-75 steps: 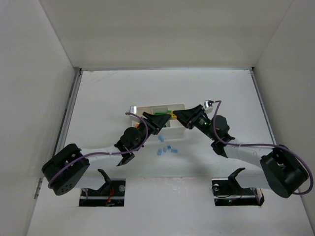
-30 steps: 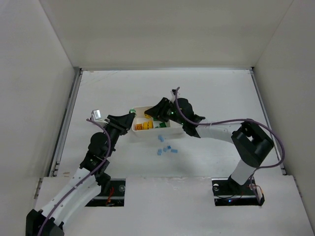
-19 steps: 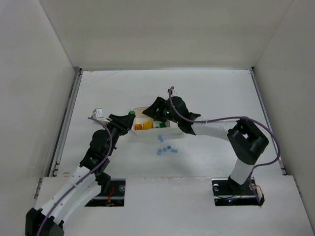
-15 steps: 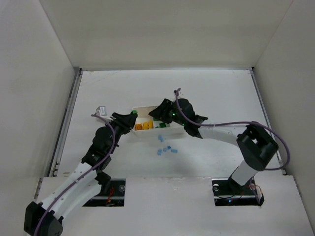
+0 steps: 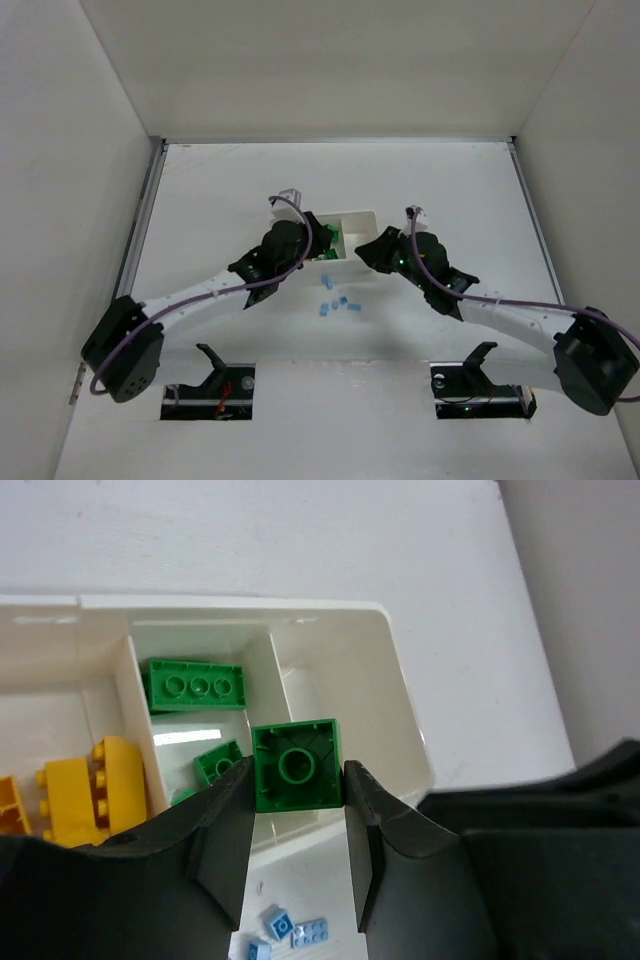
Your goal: Sort the legos into containers by color
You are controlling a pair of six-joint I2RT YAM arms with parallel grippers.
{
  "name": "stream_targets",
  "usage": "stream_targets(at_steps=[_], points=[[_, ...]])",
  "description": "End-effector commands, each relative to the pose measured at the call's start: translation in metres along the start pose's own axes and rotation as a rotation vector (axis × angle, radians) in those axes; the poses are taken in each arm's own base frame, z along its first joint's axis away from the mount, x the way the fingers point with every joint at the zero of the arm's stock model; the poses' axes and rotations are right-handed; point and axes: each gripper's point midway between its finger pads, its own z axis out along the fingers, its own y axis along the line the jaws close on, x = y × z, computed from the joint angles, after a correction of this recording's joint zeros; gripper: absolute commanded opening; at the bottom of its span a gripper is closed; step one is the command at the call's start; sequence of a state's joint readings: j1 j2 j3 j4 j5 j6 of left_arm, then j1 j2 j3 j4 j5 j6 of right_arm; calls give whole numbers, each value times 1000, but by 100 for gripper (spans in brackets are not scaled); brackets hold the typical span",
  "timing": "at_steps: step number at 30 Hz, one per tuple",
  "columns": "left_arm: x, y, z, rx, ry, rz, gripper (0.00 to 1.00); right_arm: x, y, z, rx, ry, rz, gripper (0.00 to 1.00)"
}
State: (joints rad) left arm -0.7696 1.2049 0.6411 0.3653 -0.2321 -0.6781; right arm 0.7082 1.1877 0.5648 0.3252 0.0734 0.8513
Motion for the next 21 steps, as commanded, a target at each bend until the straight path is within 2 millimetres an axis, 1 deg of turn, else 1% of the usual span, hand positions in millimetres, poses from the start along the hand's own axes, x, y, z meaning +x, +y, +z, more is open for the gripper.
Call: stream_targets(at_steps=[1,4,5,6,7,10,12,14,16,18,19,21], points=[[-9,-11,25,-30,-18,115,16,7,-7,-13,24,-8,-83,23],[-3,-4,39,-70,5,145,20,15,-10,-22,31,11,-120,28],[-2,-2,43,-78,10,151,22,18,-10,-24,32,22,-135,30],[-2,-2,45,-83,14,154,27,21,-11,-25,37,35,-149,35],[-2,-1,46,-88,18,157,30,27,-12,-26,40,54,-167,40],[-4,-3,46,-93,20,173,43,42,-17,-27,56,106,-211,47],[-9,-6,42,-88,9,179,48,50,-21,-26,69,132,-235,49],[-11,-7,36,-84,-2,190,50,56,-25,-27,81,152,-252,50],[-12,-3,29,-90,-3,199,53,60,-27,-27,85,168,-270,52],[-10,2,21,-95,3,203,52,65,-29,-29,89,186,-295,52],[-10,3,16,-93,4,202,51,68,-29,-30,90,201,-311,50],[-6,5,4,-80,7,200,44,76,-29,-33,95,240,-349,43]])
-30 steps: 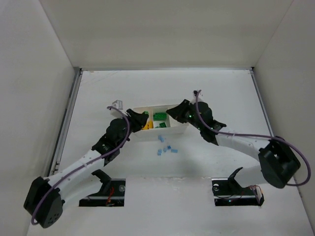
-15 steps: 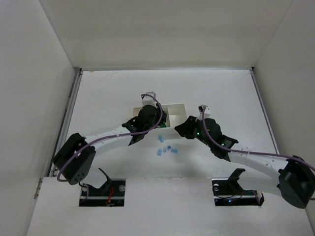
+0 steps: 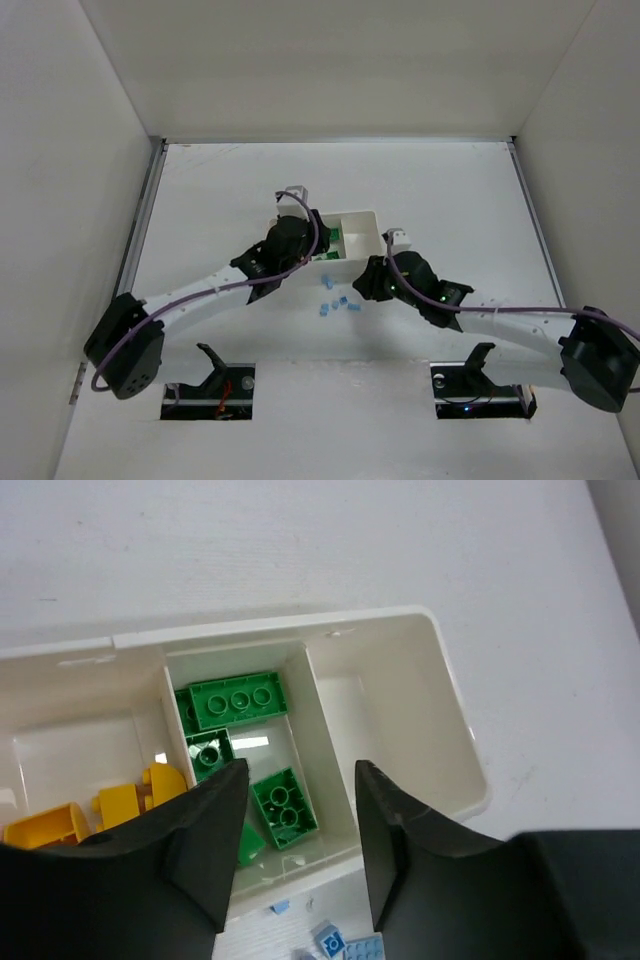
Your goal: Sort the legos into containers by color
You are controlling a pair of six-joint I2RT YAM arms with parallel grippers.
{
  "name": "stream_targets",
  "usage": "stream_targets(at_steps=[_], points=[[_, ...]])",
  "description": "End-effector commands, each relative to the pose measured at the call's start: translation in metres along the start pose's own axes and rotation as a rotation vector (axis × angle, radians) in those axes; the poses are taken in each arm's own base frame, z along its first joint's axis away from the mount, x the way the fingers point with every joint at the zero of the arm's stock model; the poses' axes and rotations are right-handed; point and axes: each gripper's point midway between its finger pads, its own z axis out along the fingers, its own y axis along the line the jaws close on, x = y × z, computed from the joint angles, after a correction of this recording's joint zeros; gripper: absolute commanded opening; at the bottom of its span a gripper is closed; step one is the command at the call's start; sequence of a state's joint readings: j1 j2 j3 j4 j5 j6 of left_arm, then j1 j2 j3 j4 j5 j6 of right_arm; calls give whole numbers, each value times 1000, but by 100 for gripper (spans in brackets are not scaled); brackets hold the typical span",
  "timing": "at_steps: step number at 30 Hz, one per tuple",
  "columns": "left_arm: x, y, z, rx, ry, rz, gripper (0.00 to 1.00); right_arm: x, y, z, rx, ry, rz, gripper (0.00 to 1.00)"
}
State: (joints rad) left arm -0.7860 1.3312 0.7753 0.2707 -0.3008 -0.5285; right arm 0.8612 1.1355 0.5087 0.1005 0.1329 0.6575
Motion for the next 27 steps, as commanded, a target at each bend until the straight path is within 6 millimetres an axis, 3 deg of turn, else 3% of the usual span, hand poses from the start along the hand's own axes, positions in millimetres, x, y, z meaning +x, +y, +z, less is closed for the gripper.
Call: stream_targets(at_steps=[1,6,9,11,16,27], points=[[0,2,-25,23,-20,17,40,6,8,-1,1,41,-91,39],[31,-15,-62,121,37,59,29,30,8,1,64,143,-204,35],[53,-18,-79,156,72,89,29,42,6,0,102,186,-258,50],[64,-17,-86,162,87,94,31,48,9,3,97,202,-286,55],[90,3,-93,110,116,55,33,50,15,19,115,222,-310,57],[129,27,-107,95,169,-14,34,55,9,41,197,268,-356,46]])
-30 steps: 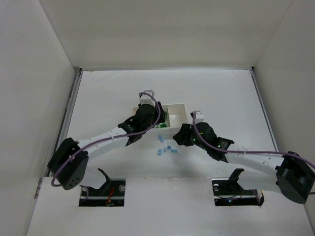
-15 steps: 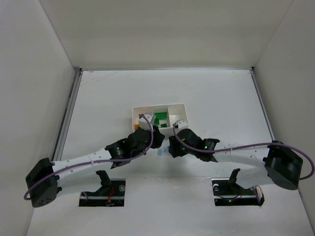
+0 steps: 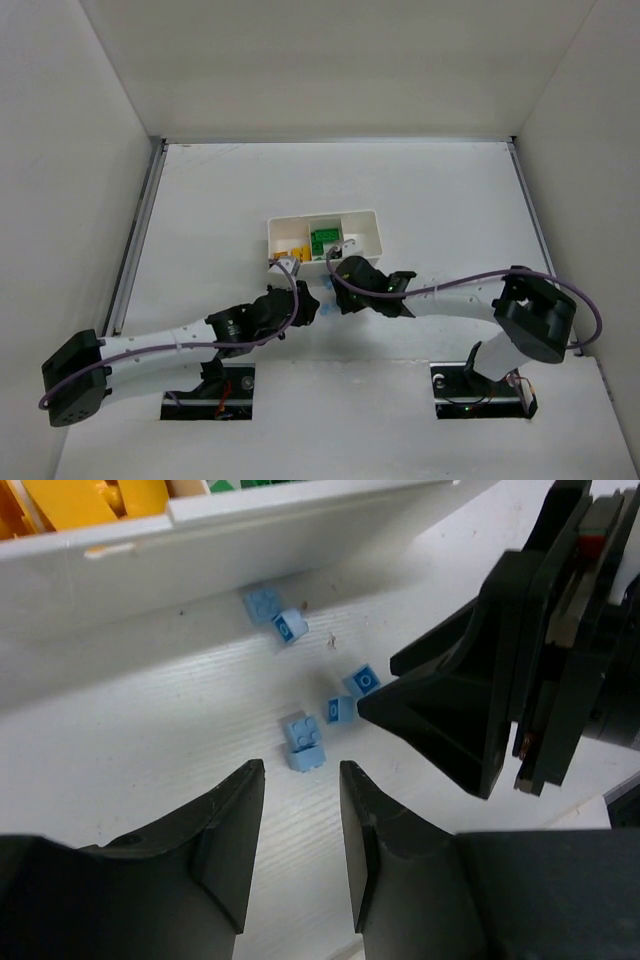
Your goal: Sort the legos into containers by color
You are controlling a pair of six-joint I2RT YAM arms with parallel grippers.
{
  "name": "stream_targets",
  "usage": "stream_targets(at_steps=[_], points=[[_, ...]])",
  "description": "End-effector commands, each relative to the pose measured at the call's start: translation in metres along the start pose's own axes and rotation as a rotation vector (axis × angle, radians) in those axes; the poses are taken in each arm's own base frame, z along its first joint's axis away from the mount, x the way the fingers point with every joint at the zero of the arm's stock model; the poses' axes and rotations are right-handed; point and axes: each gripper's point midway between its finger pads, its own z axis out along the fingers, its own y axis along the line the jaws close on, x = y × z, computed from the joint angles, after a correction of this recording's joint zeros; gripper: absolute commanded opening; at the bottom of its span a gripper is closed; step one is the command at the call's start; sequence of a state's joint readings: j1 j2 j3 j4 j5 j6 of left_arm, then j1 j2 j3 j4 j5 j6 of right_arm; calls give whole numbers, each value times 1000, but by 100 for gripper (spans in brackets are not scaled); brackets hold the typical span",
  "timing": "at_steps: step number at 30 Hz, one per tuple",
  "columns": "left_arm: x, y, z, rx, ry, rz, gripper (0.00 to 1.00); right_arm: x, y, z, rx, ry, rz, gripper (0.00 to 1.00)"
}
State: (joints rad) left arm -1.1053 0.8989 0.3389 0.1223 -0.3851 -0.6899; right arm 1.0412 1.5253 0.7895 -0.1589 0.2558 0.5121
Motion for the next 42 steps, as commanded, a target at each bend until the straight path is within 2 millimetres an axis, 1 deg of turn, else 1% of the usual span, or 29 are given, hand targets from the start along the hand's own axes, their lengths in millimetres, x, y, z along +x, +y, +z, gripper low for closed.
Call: stream_targets(at_steps=[1,4,7,9,12,14,17,21,24,25,27,29,32,36,38,41,42], points=[[3,2,-4,1,-21,-50,34,-11,2,2,29,-12,-22,46],[9,6,-5,-4,-17,-48,35,-8,2,6,40,3,-26,44],[13,7,-6,-6,-11,-41,36,-6,1,11,52,18,-28,40],[15,7,-5,-9,-8,-30,37,-6,0,13,62,20,-29,35],[19,6,-1,-16,5,-7,39,-9,0,13,72,12,-23,22],[21,4,1,-18,15,7,41,-14,-1,9,71,-7,-16,19],[24,1,6,-27,21,27,45,-23,0,-6,53,-50,1,17],[26,-5,14,-33,29,67,45,-45,3,-38,-1,-134,33,17],[27,-10,20,-39,35,99,44,-69,4,-64,-43,-221,58,17],[28,-11,21,-39,37,102,44,-79,-2,-69,-38,-250,72,17],[27,-17,24,-26,33,110,43,-98,-18,-73,-12,-296,114,17],[28,-20,26,-21,33,116,43,-117,-29,-73,-2,-339,147,17],[28,-23,28,-22,36,120,43,-138,-44,-64,34,-370,175,18],[28,-26,33,-26,40,134,42,-155,-62,-52,96,-390,196,19],[30,-26,36,-32,45,146,42,-163,-71,-51,127,-413,218,23],[33,-24,39,-39,51,158,40,-173,-73,-57,128,-473,246,47],[33,-23,40,-42,50,158,40,-175,-72,-60,120,-488,252,53]])
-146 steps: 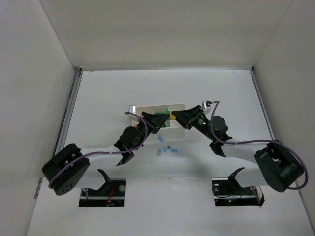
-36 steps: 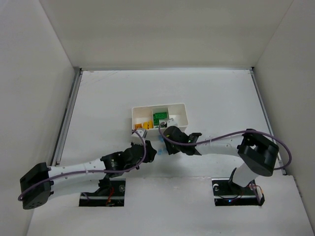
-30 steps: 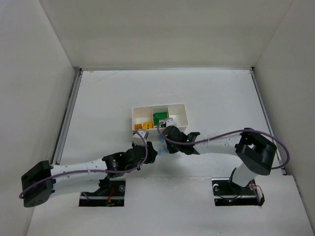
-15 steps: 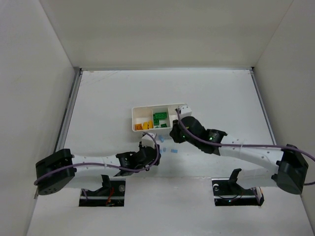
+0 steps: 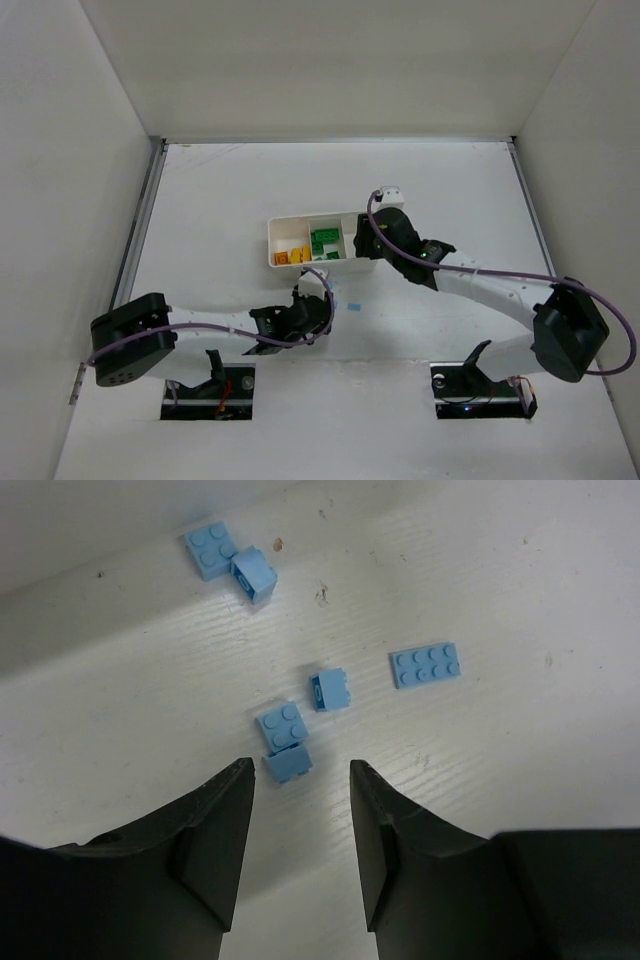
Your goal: Sort the legos into containers by color
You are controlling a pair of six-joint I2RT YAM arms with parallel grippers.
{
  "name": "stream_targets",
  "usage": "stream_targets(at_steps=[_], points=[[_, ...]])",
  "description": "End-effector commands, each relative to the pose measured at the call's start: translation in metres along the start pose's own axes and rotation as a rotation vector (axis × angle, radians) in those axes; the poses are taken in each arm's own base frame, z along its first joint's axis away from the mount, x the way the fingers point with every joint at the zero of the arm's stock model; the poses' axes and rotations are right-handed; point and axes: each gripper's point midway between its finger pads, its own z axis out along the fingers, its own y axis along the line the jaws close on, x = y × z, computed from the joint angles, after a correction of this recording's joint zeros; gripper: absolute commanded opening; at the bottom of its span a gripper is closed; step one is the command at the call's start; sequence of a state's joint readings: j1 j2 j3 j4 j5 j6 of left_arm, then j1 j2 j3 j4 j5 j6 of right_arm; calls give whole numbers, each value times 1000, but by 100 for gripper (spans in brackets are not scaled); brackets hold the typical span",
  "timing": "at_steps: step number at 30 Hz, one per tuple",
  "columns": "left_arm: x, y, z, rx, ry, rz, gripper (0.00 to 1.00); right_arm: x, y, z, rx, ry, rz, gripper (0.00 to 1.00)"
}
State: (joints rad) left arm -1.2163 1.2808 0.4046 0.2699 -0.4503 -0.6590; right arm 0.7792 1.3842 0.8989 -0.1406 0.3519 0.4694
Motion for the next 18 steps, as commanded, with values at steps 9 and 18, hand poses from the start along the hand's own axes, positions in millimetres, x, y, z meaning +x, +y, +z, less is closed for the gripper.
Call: stream_targets(at_steps=[9,18], points=[[-18,-8,8,-15,-53,13,33,-34,21,-26,-109,-175,88,56],[-15,-6,10,-46,-54,57,15,25,43,-43,-199,-91,58,49]])
